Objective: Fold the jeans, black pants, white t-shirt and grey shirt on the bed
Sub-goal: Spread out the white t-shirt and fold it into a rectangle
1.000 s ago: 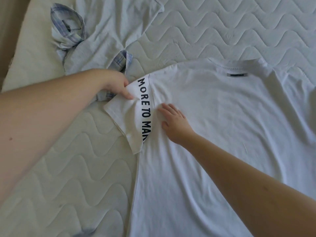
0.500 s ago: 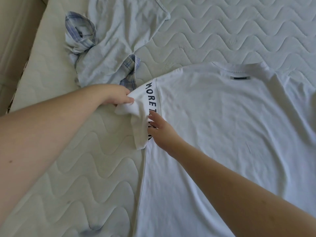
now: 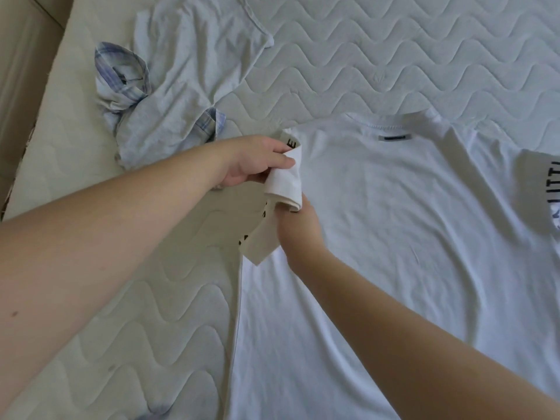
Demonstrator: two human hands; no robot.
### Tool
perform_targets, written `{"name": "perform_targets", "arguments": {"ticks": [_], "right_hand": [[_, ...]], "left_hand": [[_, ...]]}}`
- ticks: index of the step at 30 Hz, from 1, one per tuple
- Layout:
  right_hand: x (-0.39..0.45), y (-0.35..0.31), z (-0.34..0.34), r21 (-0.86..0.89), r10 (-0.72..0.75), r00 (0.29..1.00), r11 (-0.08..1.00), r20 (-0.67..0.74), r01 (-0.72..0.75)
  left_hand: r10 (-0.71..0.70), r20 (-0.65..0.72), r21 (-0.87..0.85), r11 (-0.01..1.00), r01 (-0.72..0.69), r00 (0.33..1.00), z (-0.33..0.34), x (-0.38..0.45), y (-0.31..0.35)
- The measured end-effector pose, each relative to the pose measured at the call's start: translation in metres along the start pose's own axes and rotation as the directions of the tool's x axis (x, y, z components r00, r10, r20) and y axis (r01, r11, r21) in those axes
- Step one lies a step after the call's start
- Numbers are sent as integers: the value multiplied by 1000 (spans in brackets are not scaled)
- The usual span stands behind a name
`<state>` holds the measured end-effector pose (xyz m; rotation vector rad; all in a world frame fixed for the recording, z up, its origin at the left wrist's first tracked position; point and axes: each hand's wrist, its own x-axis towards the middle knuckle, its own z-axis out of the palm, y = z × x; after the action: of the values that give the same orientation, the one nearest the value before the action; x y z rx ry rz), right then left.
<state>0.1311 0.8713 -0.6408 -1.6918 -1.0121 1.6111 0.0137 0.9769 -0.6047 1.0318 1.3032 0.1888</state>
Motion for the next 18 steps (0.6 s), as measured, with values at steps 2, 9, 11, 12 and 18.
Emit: {"name": "perform_targets", "arguments": {"ticks": [2,9,11,12,18], "right_hand": [[2,-5,-21,16,-17,998,1000,-56,18],[9,-2,-105,65,27,988,998,-151,-17],[16,4,-127,97,88,976,993,-200,-69],[21,9,-138,101,111,969,991,-219,-90],[51,52,-186,14,239,940,970,-242,-243]], "left_hand": [[33,9,-39,999,-33,999,9,6,13],[128,-42,-83,988,-131,991,63,38,46],[148,-26,-148,977,-150,989,74,48,47],[159,-59,-136,977,-166,986,75,54,45],[216,-547,432,900,52,809,33,93,-8]]}}
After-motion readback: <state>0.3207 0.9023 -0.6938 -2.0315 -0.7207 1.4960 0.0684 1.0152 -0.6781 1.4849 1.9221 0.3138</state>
